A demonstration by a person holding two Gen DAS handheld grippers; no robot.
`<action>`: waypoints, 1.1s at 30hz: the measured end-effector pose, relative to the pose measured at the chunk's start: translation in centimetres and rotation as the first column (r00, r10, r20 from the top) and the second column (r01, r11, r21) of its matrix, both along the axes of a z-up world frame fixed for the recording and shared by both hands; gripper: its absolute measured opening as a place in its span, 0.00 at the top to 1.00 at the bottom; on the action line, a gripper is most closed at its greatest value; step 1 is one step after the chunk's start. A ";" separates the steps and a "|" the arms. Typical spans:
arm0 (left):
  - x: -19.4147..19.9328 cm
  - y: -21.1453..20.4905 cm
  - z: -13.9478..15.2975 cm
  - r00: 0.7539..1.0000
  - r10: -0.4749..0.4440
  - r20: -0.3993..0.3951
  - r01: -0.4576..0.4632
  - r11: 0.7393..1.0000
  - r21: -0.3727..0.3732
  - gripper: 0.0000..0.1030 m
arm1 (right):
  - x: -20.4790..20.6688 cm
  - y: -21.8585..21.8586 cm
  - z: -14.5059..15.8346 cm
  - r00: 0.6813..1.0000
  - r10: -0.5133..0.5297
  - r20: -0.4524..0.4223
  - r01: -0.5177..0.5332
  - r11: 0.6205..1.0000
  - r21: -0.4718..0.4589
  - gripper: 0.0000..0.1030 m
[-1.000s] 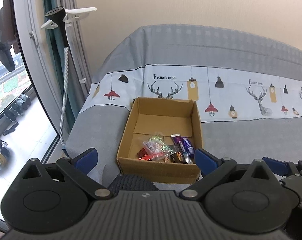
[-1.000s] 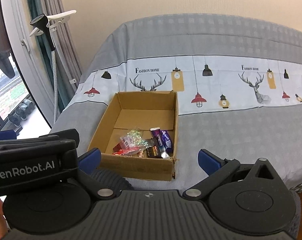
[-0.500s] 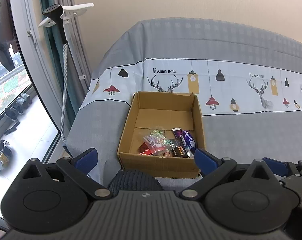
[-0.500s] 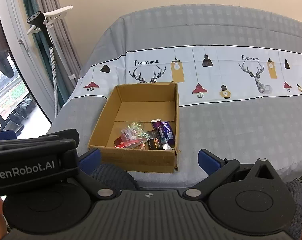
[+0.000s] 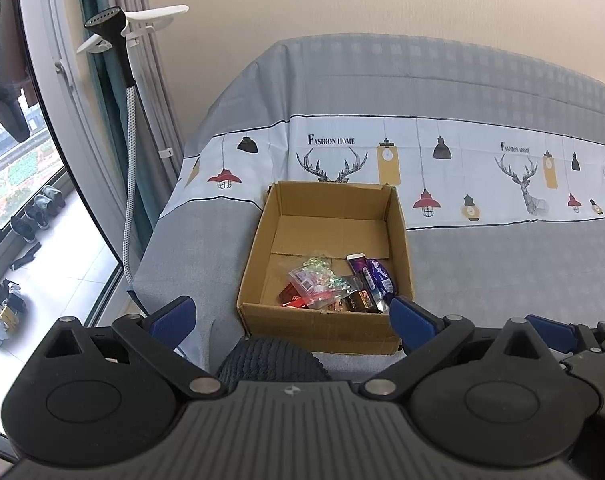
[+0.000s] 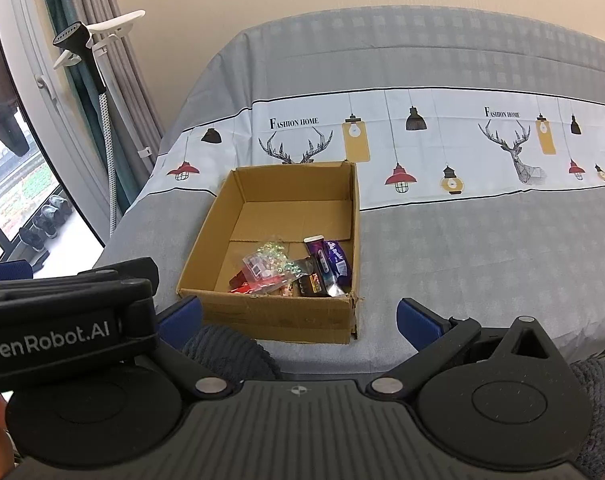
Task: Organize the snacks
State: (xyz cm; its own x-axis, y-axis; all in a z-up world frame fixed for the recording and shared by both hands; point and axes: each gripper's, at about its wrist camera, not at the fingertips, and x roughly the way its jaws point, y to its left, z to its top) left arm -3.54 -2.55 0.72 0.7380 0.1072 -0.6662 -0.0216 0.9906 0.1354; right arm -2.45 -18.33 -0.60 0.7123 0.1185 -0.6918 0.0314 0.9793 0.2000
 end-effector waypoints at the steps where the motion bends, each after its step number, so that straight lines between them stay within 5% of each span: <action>1: -0.1 -0.1 0.0 1.000 0.001 -0.001 -0.001 1.000 0.001 0.00 | 0.0 -0.1 0.0 1.000 0.001 -0.002 -0.001 1.000 0.002 0.01; 33: -0.8 -0.5 -0.1 1.000 0.006 -0.013 -0.006 1.000 0.011 0.00 | -0.2 -0.8 -0.5 1.000 0.009 -0.016 -0.008 1.000 0.022 0.01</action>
